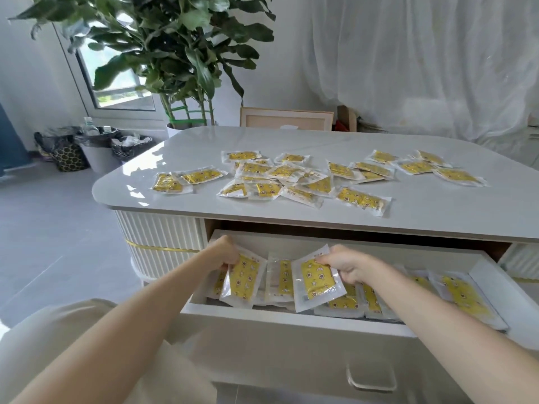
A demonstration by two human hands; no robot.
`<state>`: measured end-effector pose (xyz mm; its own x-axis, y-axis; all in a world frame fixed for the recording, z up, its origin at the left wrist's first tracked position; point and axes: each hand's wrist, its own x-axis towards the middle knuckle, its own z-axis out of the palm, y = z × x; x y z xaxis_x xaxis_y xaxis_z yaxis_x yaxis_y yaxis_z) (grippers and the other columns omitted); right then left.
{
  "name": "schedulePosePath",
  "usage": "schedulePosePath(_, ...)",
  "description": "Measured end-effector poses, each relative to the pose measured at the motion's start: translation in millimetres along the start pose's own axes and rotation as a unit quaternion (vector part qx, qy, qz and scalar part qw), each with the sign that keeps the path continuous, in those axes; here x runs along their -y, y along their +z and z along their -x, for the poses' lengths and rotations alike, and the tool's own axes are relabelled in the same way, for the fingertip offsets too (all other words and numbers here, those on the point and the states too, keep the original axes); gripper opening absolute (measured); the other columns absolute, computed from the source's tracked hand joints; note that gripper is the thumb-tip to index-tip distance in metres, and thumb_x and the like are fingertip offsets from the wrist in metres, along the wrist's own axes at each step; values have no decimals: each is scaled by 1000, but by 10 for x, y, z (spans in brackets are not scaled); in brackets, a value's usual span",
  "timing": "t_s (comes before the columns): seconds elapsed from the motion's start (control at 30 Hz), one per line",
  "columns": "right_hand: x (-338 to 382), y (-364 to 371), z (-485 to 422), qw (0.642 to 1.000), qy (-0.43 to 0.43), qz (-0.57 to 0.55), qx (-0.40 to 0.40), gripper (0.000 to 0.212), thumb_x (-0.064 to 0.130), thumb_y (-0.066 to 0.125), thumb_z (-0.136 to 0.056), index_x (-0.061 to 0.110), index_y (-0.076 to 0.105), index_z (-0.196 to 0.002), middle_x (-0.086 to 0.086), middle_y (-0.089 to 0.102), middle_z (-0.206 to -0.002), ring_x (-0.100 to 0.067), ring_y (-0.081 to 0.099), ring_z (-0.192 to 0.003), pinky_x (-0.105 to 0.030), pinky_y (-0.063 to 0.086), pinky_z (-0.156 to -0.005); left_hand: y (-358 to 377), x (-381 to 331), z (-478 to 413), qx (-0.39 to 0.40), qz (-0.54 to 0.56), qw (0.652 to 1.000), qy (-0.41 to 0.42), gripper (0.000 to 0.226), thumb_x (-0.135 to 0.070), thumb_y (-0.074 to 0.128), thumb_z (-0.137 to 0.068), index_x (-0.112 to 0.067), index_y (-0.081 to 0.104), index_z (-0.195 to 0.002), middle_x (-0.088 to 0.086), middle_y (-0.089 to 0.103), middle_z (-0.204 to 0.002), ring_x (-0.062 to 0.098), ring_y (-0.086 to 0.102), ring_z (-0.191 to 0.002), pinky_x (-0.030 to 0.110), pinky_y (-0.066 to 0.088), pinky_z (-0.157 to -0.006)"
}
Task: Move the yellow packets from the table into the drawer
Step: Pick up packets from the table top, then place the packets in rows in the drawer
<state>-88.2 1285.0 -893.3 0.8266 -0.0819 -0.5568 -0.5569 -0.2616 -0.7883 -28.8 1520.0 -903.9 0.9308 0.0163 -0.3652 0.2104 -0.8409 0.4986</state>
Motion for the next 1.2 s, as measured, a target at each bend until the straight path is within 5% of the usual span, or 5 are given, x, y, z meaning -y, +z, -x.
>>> schedulePosePath(0.33,50,-30,-129,999,26,-45,12,42,-14,55,-87,-12,41,-126,-25,63,-93,-30,66,-77,-39,58,-68,116,41,-104,-135,-247,951,125,48,-2,54,-88,-5,41,-134,14,48,-129,31,48,-121,37,47,-92)
schedulePosePath(0.57,-21,-76,-52,998,15,-61,-26,48,-23,57,-80,-3,38,-119,-23,59,-86,-42,63,-100,-46,52,-82,42,-41,76,163,-387,874,245,89,-32,80,-71,-28,31,-145,-1,30,-147,23,26,-136,38,33,-110)
schedulePosePath(0.73,-138,-106,-72,998,20,-24,-50,31,-23,52,-83,-8,47,-109,-28,59,-109,-41,59,-112,-44,52,-86,107,55,92,187,-458,846,198,119,-28,83,-69,-22,-2,-152,4,10,-158,25,19,-144,39,25,-116)
schedulePosePath(0.97,-153,-46,-39,958,-18,264,-114,53,-1,61,-88,0,36,-135,-13,51,-119,-21,55,-96,-24,49,-66,187,6,143,151,-437,868,183,113,-29,78,-75,-19,-4,-152,7,19,-157,26,33,-137,32,33,-109)
schedulePosePath(1.2,-220,-40,88,852,-163,492,-71,76,36,81,-70,29,45,-137,-5,38,-140,-24,32,-130,-44,41,-100,238,2,229,128,-428,875,188,114,-37,75,-77,-18,-10,-151,17,9,-157,30,36,-137,33,35,-108)
